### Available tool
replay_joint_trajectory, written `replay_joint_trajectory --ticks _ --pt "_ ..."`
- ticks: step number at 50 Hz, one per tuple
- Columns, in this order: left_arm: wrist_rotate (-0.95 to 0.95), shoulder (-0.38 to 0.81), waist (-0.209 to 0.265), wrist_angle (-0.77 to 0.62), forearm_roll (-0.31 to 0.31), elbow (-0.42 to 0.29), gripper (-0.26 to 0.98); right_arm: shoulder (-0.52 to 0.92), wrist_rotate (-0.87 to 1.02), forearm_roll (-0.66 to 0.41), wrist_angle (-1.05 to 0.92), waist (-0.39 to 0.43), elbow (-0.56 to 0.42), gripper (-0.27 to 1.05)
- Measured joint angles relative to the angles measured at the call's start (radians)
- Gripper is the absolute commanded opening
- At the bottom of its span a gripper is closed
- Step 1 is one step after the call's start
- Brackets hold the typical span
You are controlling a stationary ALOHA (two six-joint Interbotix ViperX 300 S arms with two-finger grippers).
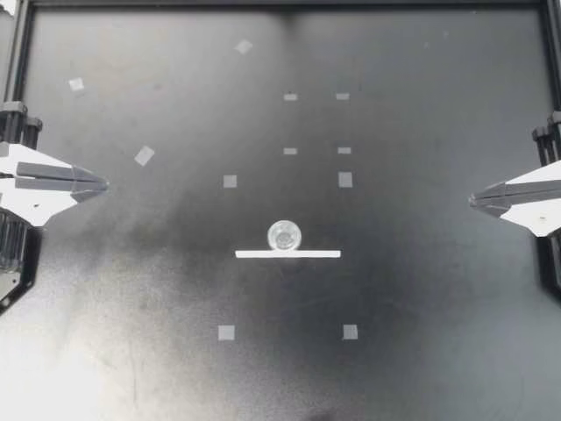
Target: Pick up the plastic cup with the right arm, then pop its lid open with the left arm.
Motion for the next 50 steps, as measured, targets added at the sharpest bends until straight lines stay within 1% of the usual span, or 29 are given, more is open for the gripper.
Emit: replay_joint_trajectory --ticks 1,4,8,17,20,25,31,33,36,40,45,50 --pt "0.002 -0.002 0.002 -0.002 0.000 0.003 0.06 0.002 0.000 -0.002 0.000 0.000 0.002 0.14" --pt "0.008 -0.002 -0.002 -0.002 0.000 0.035 0.00 0.000 0.003 0.000 0.002 0.002 0.021 0.06" --pt "0.002 -0.002 -0.006 -0.002 0.000 0.055 -0.03 0.000 0.002 0.000 0.002 0.003 0.046 -0.02" --pt "-0.002 0.003 -0.008 0.002 0.000 0.052 -0.03 -0.008 0.003 0.000 -0.002 0.003 0.055 -0.04" --pt "0.002 0.020 -0.003 0.014 0.000 0.031 -0.03 0.002 -0.002 0.000 -0.002 0.003 0.054 -0.04" --pt "0.005 0.078 0.034 0.060 0.000 -0.026 -0.03 0.058 -0.008 0.002 -0.002 0.005 0.049 -0.04" --pt "0.009 0.206 0.078 0.135 0.000 -0.104 -0.03 0.173 -0.005 0.002 -0.020 0.005 0.021 -0.03" --pt "0.015 0.250 0.086 0.143 0.000 -0.126 -0.03 0.216 -0.006 0.002 -0.037 0.005 0.011 -0.03" --pt "0.018 0.296 0.089 0.146 0.000 -0.146 -0.03 0.282 -0.002 0.002 -0.066 0.003 -0.005 -0.02" --pt "0.035 0.345 0.091 0.146 0.000 -0.158 -0.03 0.359 0.003 0.003 -0.101 0.000 -0.014 0.04" --pt "0.044 0.408 0.092 0.135 0.000 -0.161 -0.03 0.448 0.006 0.011 -0.150 -0.020 -0.028 0.17" --pt "0.044 0.486 0.092 0.086 0.002 -0.164 -0.03 0.523 0.006 0.012 -0.201 -0.028 -0.038 0.32"
